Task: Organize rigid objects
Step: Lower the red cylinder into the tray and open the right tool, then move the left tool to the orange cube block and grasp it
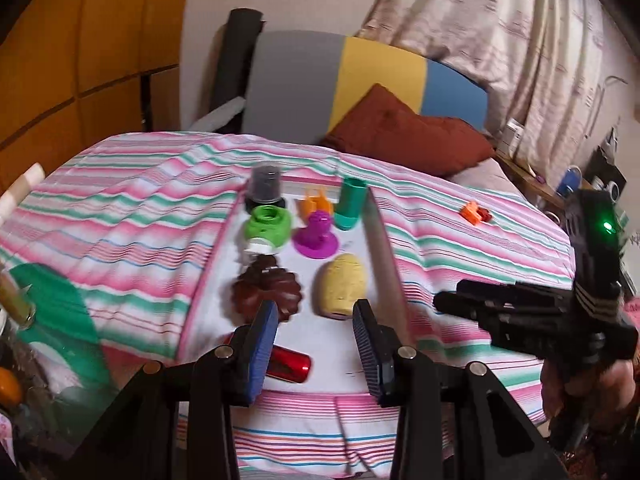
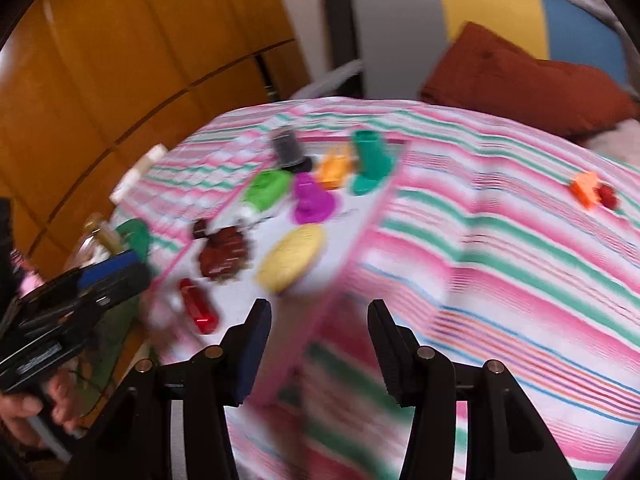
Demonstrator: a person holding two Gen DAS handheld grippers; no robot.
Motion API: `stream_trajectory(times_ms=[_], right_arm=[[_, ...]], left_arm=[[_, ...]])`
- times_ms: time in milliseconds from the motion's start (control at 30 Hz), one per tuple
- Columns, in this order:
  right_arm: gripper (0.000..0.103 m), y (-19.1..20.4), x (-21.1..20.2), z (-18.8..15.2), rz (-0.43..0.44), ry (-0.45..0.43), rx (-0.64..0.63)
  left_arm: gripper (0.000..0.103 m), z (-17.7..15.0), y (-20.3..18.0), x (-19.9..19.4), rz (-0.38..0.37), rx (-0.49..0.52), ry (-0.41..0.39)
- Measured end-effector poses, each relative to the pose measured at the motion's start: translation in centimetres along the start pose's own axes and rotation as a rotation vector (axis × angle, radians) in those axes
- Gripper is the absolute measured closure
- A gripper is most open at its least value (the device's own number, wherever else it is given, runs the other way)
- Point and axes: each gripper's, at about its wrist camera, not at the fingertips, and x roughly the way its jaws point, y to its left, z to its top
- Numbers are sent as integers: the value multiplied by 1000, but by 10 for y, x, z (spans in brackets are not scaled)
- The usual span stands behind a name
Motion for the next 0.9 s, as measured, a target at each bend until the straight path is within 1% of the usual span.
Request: stream_trajectory(times_ms=[67,167,333,533,767,833,900], right_arm=[[52,-20,-3,2,-60,2,28],[52,-47,-8,5,-108,4,70],[52,-88,-20,8,-187,2,101],[52,-125,-35,11,-246,-9,123],[52,-164,-43,14,-326,2,110],[52,-176,-43,13,-345,8,127],[52,-191,-43,10,-346,5,172]], left_arm=[[64,2,-9,2,-15,17,5],[64,6,-24,6,-34,42,12],[64,13,-54,17,-70,91,32],[64,19,-87,27,-114,135,55],[63,35,-138,46,-162,207,81],[62,43,-154,56,-172,221,95],[62,48,-165,63,-189,227,102]])
